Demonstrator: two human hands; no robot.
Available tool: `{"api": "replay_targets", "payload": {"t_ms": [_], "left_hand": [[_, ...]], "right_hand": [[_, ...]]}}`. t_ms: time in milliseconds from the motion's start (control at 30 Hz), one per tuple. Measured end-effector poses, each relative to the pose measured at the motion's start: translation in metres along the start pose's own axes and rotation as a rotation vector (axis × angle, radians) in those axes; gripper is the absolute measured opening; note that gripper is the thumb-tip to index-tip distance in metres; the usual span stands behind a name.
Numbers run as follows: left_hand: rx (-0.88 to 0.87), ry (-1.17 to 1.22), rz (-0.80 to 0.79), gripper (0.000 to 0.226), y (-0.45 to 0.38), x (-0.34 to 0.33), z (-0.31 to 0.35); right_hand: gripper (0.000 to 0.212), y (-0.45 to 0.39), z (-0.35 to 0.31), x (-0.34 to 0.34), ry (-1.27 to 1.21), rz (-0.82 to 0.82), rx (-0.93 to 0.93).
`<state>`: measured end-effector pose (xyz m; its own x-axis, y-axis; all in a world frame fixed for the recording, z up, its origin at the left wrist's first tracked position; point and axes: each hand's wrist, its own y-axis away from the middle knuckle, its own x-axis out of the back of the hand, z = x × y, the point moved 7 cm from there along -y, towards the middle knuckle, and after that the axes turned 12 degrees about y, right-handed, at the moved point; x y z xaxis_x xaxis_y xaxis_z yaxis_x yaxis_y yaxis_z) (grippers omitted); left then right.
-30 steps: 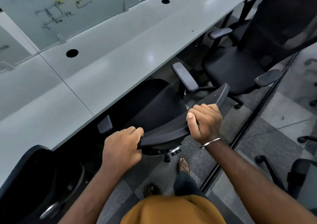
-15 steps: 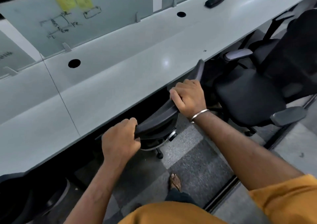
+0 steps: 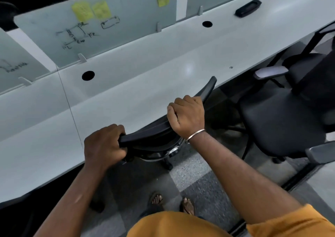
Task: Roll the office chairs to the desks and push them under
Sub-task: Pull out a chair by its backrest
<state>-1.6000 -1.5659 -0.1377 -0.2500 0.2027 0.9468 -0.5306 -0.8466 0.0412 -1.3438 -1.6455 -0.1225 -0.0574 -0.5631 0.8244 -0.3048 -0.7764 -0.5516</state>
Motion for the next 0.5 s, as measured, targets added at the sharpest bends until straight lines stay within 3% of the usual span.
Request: {"api": "replay_targets", "payload": {"t_ms": [333, 500], "left_hand": [[-0.089, 0.021, -0.074, 0.031, 0.001, -0.004, -0.002], [-0.161, 0.076, 0.013, 0.040, 0.013, -0.002, 0.006]], "right_hand": [[0.034, 0.009, 0.001, -0.001, -0.021, -0.059, -0.118], [0.029, 0.054, -0.006, 0.018, -0.186, -0.038, -0.286]]}}
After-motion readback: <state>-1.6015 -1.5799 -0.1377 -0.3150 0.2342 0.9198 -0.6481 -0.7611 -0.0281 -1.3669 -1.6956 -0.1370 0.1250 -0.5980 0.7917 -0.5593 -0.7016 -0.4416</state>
